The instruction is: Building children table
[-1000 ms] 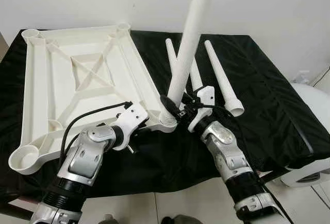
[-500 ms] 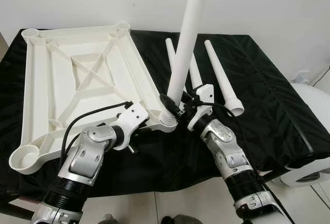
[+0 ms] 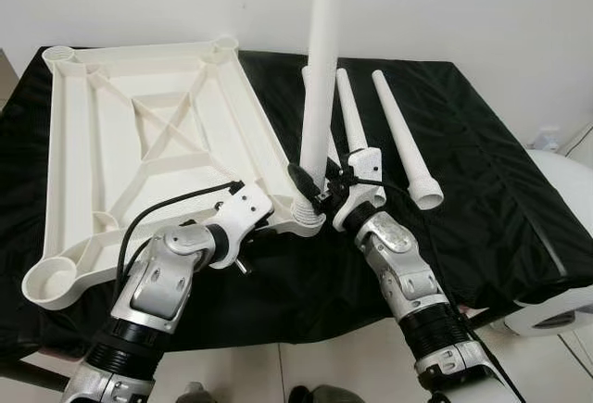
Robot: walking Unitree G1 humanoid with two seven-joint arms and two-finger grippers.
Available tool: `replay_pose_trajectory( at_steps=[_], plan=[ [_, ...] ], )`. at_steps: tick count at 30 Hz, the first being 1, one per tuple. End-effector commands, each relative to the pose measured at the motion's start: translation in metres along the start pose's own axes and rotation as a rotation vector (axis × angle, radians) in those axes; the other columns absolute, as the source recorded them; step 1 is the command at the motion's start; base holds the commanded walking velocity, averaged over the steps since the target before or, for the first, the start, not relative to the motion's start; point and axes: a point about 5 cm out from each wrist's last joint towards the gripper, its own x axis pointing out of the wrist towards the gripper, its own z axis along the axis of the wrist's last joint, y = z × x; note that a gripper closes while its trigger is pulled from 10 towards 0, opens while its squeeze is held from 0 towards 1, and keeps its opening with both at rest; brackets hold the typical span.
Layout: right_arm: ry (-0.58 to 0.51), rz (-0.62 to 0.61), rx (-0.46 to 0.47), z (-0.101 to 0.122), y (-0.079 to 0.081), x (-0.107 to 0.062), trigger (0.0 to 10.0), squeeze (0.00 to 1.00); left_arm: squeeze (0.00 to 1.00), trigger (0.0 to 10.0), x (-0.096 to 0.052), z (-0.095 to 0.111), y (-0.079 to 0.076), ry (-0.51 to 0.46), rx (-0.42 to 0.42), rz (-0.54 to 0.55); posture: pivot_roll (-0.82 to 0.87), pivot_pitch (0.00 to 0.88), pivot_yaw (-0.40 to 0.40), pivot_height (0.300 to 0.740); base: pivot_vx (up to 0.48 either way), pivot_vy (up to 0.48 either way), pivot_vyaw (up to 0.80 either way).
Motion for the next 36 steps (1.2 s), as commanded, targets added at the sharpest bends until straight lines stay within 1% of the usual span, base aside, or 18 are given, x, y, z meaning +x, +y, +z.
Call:
replay_pose_trajectory(
  at_steps=[1, 7, 10, 12, 13, 16, 18, 19, 21, 23, 25, 26, 30, 33, 36],
  plan=[
    [0.292, -0.210, 0.019, -0.054, -0.031, -0.033, 10.0, 0.00, 0.00, 10.0, -0.002, -0.007, 0.005, 0.025, -0.020, 0.126, 0.04, 0.075, -0.089, 0.740, 0.000, 0.000, 0.00],
    [0.295, -0.223, 0.016, -0.056, -0.031, -0.034, 10.0, 0.00, 0.00, 10.0, -0.002, -0.007, 0.005, 0.025, -0.020, 0.126, 0.04, 0.076, -0.094, 0.740, 0.000, 0.000, 0.00],
    [0.229, -0.213, 0.017, -0.060, -0.028, -0.044, 10.0, 0.00, 0.00, 10.0, -0.003, -0.008, 0.006, 0.026, -0.020, 0.137, 0.04, 0.075, -0.109, 0.740, 0.000, 0.000, 0.00],
    [0.229, -0.213, 0.017, -0.060, -0.028, -0.044, 10.0, 0.00, 0.00, 10.0, -0.003, -0.008, 0.006, 0.026, -0.020, 0.137, 0.04, 0.075, -0.109, 0.740, 0.000, 0.000, 0.00],
    [0.198, -0.219, 0.030, -0.060, -0.028, -0.046, 10.0, 0.00, 0.00, 10.0, -0.003, -0.008, 0.006, 0.025, -0.021, 0.140, 0.04, 0.071, -0.113, 0.740, 0.000, 0.000, 0.00],
    [0.171, -0.220, 0.027, -0.060, -0.028, -0.049, 10.0, 0.00, 0.00, 10.0, -0.003, -0.008, 0.006, 0.024, -0.022, 0.143, 0.04, 0.070, -0.113, 0.740, 0.000, 0.000, 0.00],
    [0.115, -0.229, 0.030, -0.059, -0.027, -0.054, 10.0, 0.00, 0.00, 10.0, -0.003, -0.008, 0.006, 0.022, -0.025, 0.147, 0.05, 0.065, -0.120, 0.740, 0.000, 0.000, 0.00],
    [0.115, -0.229, 0.030, -0.059, -0.027, -0.054, 10.0, 0.00, 0.00, 10.0, -0.003, -0.008, 0.006, 0.022, -0.025, 0.147, 0.05, 0.065, -0.120, 0.740, 0.000, 0.000, 0.00],
    [0.096, -0.235, 0.019, -0.058, -0.027, -0.056, 10.0, 0.00, 0.00, 10.0, -0.003, -0.008, 0.007, 0.022, -0.026, 0.149, 0.05, 0.064, -0.120, 0.740, 0.000, 0.000, 0.00],
    [0.066, -0.224, -0.034, -0.058, -0.026, -0.062, 10.0, 0.00, 0.00, 10.0, -0.004, -0.009, 0.007, 0.024, -0.027, 0.151, 0.05, 0.061, -0.118, 0.740, 0.000, 0.000, 0.00],
    [0.066, -0.224, -0.034, -0.058, -0.026, -0.062, 10.0, 0.00, 0.00, 10.0, -0.004, -0.009, 0.007, 0.024, -0.027, 0.151, 0.05, 0.061, -0.118, 0.740, 0.000, 0.000, 0.00],
    [0.056, -0.225, -0.062, -0.058, -0.026, -0.065, 10.0, 0.00, 0.00, 10.0, -0.004, -0.009, 0.007, 0.024, -0.026, 0.152, 0.05, 0.058, -0.116, 0.740, 0.000, 0.000, 0.00],
    [0.050, -0.236, -0.094, -0.062, -0.024, -0.073, 10.0, 0.00, 0.00, 10.0, -0.004, -0.008, 0.008, 0.027, -0.021, 0.150, 0.05, 0.053, -0.107, 0.740, 0.000, 0.000, 0.00],
    [0.049, -0.237, -0.098, -0.062, -0.024, -0.074, 10.0, 0.00, 0.00, 10.0, -0.004, -0.008, 0.008, 0.027, -0.020, 0.150, 0.05, 0.053, -0.107, 0.740, 0.000, 0.000, 0.00],
    [0.061, -0.230, -0.077, -0.069, -0.023, -0.078, 10.0, 0.00, 0.00, 10.0, -0.004, -0.007, 0.008, 0.027, -0.014, 0.148, 0.06, 0.047, -0.102, 0.740, 0.000, 0.000, 0.00]
  ],
)
